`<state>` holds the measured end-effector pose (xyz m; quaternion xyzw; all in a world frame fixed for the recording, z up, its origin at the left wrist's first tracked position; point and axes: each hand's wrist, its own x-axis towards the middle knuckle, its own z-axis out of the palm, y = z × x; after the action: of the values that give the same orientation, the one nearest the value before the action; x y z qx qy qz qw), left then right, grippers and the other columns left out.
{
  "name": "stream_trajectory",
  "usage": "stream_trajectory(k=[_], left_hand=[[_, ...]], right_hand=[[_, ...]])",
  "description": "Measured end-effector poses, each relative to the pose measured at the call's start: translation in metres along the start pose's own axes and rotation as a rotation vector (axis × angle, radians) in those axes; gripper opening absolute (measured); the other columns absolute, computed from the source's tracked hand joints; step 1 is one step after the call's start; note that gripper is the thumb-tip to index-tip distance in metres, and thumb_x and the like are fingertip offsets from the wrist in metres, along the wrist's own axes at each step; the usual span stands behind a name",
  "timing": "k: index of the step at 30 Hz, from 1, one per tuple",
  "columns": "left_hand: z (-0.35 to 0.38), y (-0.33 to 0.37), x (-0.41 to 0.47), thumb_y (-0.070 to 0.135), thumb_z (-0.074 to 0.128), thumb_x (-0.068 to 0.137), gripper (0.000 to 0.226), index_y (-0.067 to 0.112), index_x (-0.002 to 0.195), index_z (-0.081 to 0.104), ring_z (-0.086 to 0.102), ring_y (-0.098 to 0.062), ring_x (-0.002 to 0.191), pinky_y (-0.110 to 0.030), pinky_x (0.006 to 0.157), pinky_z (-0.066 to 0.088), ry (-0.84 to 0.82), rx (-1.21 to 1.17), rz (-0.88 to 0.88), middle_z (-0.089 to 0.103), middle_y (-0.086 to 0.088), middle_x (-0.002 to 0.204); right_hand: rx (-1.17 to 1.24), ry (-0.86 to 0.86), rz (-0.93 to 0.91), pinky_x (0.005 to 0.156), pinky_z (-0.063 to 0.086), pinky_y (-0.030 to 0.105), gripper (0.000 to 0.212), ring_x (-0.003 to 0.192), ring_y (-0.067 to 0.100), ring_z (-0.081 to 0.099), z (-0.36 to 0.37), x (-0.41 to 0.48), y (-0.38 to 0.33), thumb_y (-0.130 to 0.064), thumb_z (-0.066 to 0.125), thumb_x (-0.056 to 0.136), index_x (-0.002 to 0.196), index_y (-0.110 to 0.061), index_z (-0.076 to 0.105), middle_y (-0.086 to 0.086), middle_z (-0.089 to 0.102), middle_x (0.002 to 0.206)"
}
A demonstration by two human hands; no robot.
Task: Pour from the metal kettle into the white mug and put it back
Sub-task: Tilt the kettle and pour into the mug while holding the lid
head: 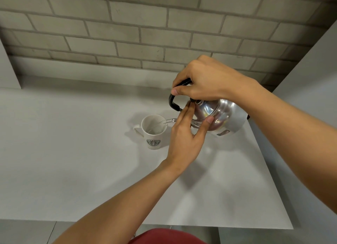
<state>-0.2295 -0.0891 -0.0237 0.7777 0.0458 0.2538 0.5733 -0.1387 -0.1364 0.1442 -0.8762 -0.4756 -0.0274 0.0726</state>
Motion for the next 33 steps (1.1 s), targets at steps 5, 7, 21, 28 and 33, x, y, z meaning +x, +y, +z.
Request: stream_trajectory(k=[5, 7, 21, 28, 33], left_hand=[[-0.001, 0.004, 0.000, 0.054, 0.063, 0.099, 0.064, 0.024, 0.154, 0.050, 0.057, -0.005, 0.135, -0.036, 0.107, 0.053, 0.010, -0.005, -0.004, 0.060, 0.009, 0.149], [-0.001, 0.005, 0.000, 0.054, 0.063, 0.099, 0.063, 0.024, 0.154, 0.051, 0.058, -0.005, 0.134, -0.036, 0.106, 0.053, 0.010, -0.013, -0.005, 0.061, 0.010, 0.148], [-0.002, 0.011, 0.002, 0.048, 0.065, 0.100, 0.058, 0.021, 0.150, 0.055, 0.063, -0.010, 0.127, -0.032, 0.100, 0.054, 0.026, -0.072, 0.004, 0.065, 0.006, 0.141], [-0.002, 0.013, 0.003, 0.047, 0.065, 0.100, 0.055, 0.018, 0.147, 0.058, 0.062, -0.008, 0.127, -0.018, 0.099, 0.051, 0.042, -0.081, 0.017, 0.066, 0.005, 0.140], [-0.002, 0.011, 0.002, 0.048, 0.066, 0.100, 0.054, 0.019, 0.145, 0.058, 0.063, -0.008, 0.124, -0.026, 0.097, 0.056, 0.048, -0.121, 0.016, 0.067, 0.006, 0.136]], right_hand=[[-0.019, -0.010, -0.001, 0.074, 0.056, 0.040, 0.025, 0.086, 0.020, 0.068, -0.002, 0.002, -0.001, -0.049, 0.066, 0.093, 0.105, -0.033, 0.082, -0.008, 0.081, 0.094], [-0.017, -0.013, 0.002, 0.072, 0.055, 0.039, 0.025, 0.084, 0.019, 0.067, -0.003, 0.002, -0.002, -0.050, 0.066, 0.093, 0.105, -0.034, 0.082, -0.008, 0.080, 0.093], [-0.039, -0.051, -0.016, 0.072, 0.057, 0.041, 0.025, 0.081, 0.018, 0.069, -0.012, 0.006, -0.009, -0.051, 0.066, 0.093, 0.102, -0.033, 0.082, -0.008, 0.080, 0.086], [-0.053, -0.058, -0.035, 0.076, 0.057, 0.042, 0.025, 0.086, 0.020, 0.070, -0.013, 0.009, -0.010, -0.049, 0.067, 0.094, 0.102, -0.032, 0.083, -0.007, 0.081, 0.089], [-0.068, -0.060, -0.033, 0.074, 0.056, 0.040, 0.025, 0.084, 0.021, 0.068, -0.012, 0.011, -0.011, -0.050, 0.067, 0.093, 0.101, -0.032, 0.083, -0.007, 0.080, 0.088]])
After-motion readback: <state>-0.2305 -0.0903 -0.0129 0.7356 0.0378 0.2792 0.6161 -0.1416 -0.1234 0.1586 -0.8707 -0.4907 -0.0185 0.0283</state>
